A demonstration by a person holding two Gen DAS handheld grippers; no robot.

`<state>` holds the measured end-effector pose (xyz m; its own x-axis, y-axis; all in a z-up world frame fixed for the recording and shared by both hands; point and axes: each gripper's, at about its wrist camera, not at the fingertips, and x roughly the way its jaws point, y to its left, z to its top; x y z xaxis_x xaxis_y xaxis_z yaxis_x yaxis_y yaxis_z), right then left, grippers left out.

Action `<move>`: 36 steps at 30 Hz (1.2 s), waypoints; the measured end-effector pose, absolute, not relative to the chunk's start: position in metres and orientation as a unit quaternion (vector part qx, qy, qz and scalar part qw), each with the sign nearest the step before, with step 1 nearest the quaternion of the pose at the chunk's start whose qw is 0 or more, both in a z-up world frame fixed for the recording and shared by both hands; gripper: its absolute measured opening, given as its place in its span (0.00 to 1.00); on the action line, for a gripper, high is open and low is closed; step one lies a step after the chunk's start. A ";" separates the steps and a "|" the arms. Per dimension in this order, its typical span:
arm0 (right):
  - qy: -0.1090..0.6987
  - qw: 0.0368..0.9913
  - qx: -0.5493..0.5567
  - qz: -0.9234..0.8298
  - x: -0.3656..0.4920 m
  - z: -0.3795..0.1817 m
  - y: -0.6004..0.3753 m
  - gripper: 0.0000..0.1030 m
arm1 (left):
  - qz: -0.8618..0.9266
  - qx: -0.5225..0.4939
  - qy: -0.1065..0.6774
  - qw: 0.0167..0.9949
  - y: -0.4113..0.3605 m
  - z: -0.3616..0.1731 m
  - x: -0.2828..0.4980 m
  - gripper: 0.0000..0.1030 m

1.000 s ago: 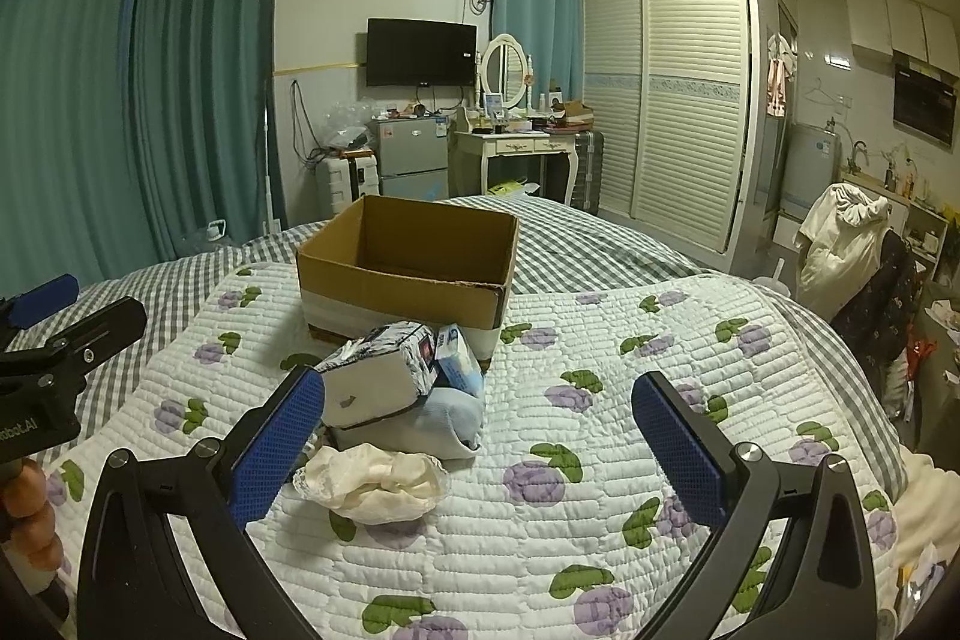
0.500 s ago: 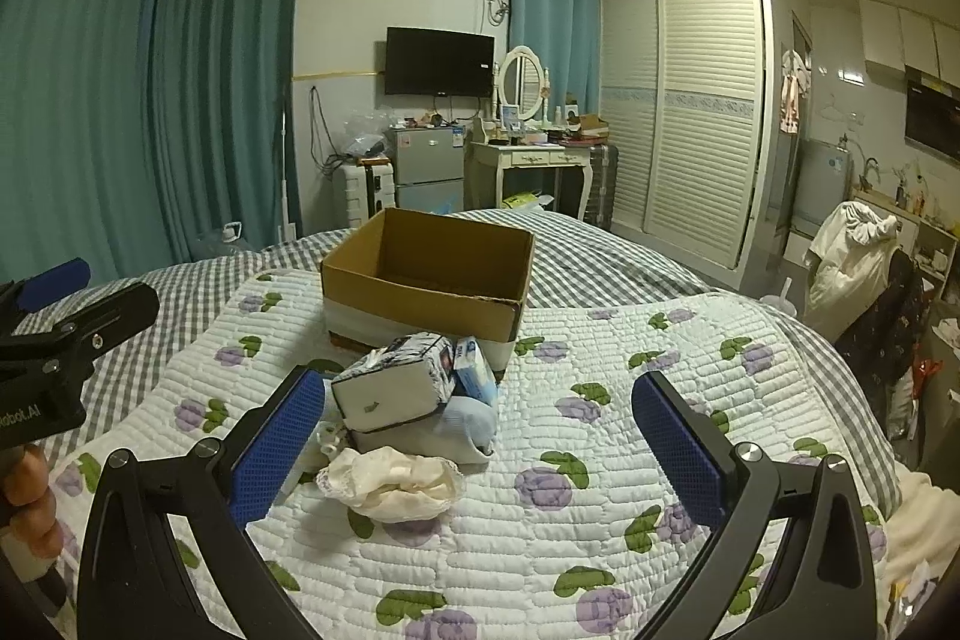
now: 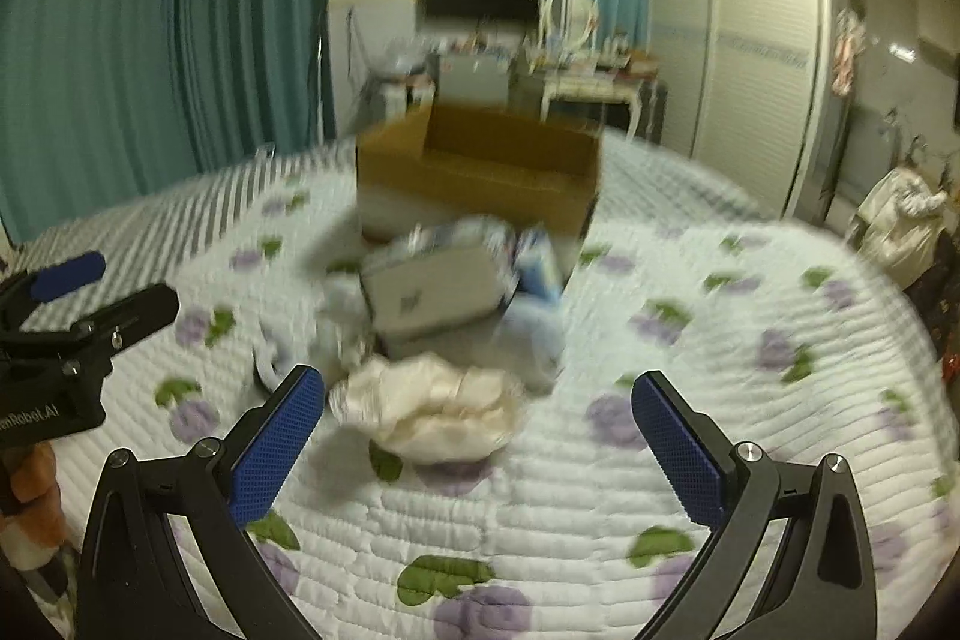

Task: Organize soft objects
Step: 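Grasp the cream lace cloth with the right tool while the left tool grasps the white-green fuzzy bundle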

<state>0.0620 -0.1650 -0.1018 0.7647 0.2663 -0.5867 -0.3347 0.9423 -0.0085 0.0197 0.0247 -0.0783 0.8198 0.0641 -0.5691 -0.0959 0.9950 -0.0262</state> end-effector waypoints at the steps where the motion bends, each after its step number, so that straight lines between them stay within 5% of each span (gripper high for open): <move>1: 0.313 0.934 -0.058 0.163 0.067 -0.111 -0.162 1.00 | 0.044 -0.029 0.315 0.948 0.026 -0.090 0.028 0.99; 9: 0.367 0.910 -0.045 0.189 0.106 -0.160 -0.149 0.84 | 0.042 -0.025 0.364 0.930 0.021 -0.125 0.051 0.94; 12: 0.376 0.904 -0.041 0.198 0.114 -0.165 -0.149 0.61 | 0.035 -0.016 0.376 0.926 0.015 -0.133 0.058 0.94; 14: 0.378 0.903 -0.039 0.202 0.115 -0.167 -0.151 0.31 | 0.029 -0.006 0.384 0.923 0.009 -0.140 0.061 0.94; 17: 0.373 0.904 -0.031 0.207 0.113 -0.164 -0.156 0.20 | 0.016 -0.013 0.397 0.917 0.006 -0.148 0.066 0.88; 36: 0.356 0.911 -0.021 0.206 0.101 -0.149 -0.168 0.19 | -0.015 -0.068 0.393 0.917 0.015 -0.137 0.071 0.29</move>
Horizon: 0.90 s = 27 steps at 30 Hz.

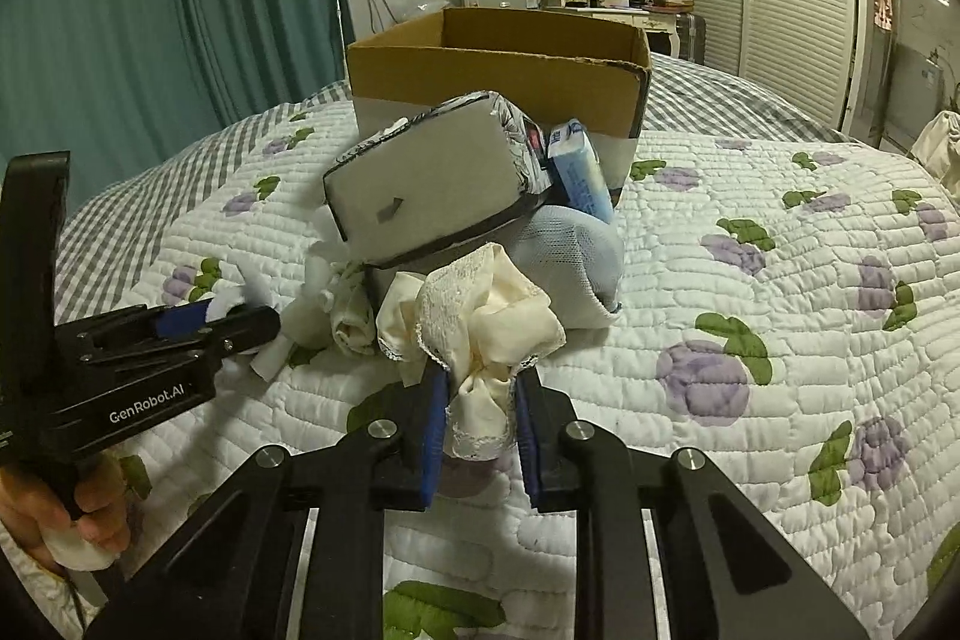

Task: Organize soft objects
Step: 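Grasp the cream lace cloth with the right tool while the left tool grasps the white-green fuzzy bundle, then carry both held items over the cardboard box and open both tools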

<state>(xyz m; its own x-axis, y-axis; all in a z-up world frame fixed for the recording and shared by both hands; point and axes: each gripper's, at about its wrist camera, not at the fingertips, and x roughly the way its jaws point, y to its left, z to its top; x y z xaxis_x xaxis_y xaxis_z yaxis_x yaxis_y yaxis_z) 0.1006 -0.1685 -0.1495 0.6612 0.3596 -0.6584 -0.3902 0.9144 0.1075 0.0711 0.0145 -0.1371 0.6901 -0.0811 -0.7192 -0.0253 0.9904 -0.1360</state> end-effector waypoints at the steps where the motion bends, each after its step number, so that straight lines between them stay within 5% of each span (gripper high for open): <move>1: 0.355 0.911 -0.021 0.206 0.100 -0.149 -0.169 0.19 | -0.013 -0.070 0.393 0.917 0.016 -0.135 0.069 0.28; 15: 0.307 0.928 -0.024 0.210 0.062 -0.097 -0.183 0.18 | -0.009 -0.039 0.317 0.948 0.006 -0.057 0.022 0.28; 27: 0.194 0.953 -0.090 0.216 0.074 0.010 -0.191 0.18 | -0.039 -0.001 0.265 0.963 -0.020 0.016 0.053 0.28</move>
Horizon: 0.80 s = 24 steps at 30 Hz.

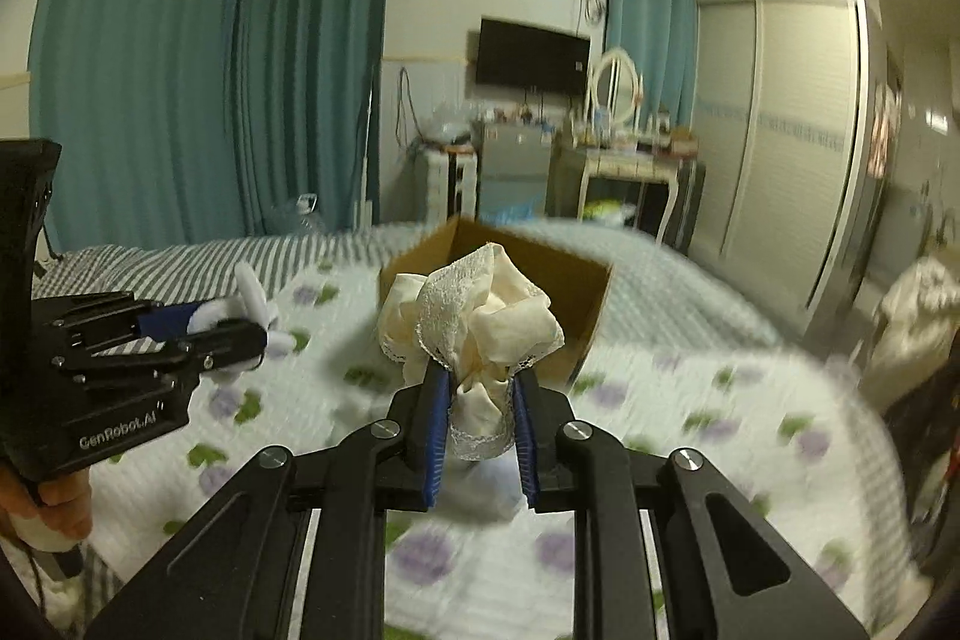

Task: Organize soft objects
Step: 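Carry both held items over the cardboard box and open both tools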

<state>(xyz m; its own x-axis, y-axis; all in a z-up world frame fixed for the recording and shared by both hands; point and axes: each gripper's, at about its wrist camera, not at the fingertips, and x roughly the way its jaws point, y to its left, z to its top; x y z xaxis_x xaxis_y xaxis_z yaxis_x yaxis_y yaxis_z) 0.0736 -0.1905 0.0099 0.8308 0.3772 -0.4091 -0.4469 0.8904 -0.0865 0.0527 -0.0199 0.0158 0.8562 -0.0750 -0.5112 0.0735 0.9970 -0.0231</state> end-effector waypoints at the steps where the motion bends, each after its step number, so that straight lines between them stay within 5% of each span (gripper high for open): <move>1: 0.186 0.953 -0.088 0.221 0.079 0.017 -0.192 0.18 | -0.040 0.005 0.262 0.964 -0.023 0.020 0.060 0.28; 10: 0.181 0.950 -0.102 0.232 0.181 0.044 -0.187 0.18 | -0.027 0.028 0.238 0.970 -0.037 0.037 0.152 0.28; 24: 0.260 0.928 -0.082 0.255 0.336 -0.031 -0.177 0.18 | 0.005 0.050 0.293 0.955 -0.039 -0.028 0.284 0.28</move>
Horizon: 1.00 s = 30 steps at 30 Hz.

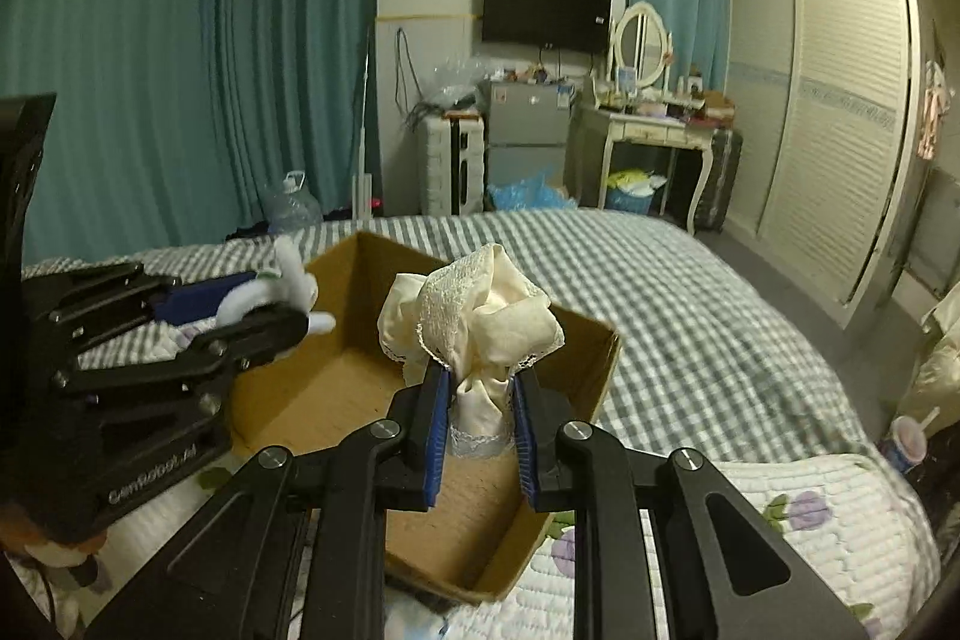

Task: Organize soft objects
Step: 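Carry both held items over the cardboard box and open both tools, then lift both tools out of the box back toward the bed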

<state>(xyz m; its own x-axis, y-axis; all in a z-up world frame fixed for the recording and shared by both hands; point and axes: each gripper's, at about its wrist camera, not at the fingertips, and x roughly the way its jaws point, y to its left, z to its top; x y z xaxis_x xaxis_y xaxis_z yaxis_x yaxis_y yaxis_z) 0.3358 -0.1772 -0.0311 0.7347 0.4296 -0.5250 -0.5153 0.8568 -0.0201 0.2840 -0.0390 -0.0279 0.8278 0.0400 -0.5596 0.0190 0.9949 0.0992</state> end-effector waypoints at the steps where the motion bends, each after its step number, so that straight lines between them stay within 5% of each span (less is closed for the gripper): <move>1: 0.264 0.927 -0.081 0.255 0.340 -0.035 -0.179 0.18 | 0.007 0.052 0.295 0.954 -0.040 -0.029 0.285 0.29; 6: 0.282 0.923 -0.085 0.249 0.350 -0.050 -0.179 0.22 | 0.009 0.054 0.297 0.953 -0.041 -0.033 0.286 0.35; 10: 0.279 0.926 -0.090 0.237 0.346 -0.049 -0.179 0.57 | 0.021 0.053 0.297 0.953 -0.041 -0.023 0.281 0.51; 13: 0.274 0.929 -0.087 0.232 0.336 -0.043 -0.187 0.62 | 0.033 0.043 0.289 0.956 -0.039 -0.009 0.273 0.71; 19: 0.252 0.939 -0.086 0.217 0.296 0.000 -0.207 0.70 | 0.037 0.049 0.248 0.967 -0.041 0.048 0.221 0.73; 23: 0.217 0.947 -0.100 0.215 0.245 0.049 -0.213 0.81 | 0.042 0.046 0.209 0.976 -0.040 0.088 0.174 0.88; 30: 0.181 0.951 -0.130 0.215 0.152 0.110 -0.212 0.96 | 0.049 0.041 0.164 0.984 -0.034 0.141 0.088 0.90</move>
<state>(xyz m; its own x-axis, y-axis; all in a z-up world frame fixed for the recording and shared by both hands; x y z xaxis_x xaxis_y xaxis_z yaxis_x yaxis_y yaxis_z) 0.1522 -0.2116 0.1096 0.8419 0.3623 -0.3999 -0.4566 0.8733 -0.1701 0.0883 -0.0340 0.1412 0.9416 0.1093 -0.3184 -0.0827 0.9919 0.0959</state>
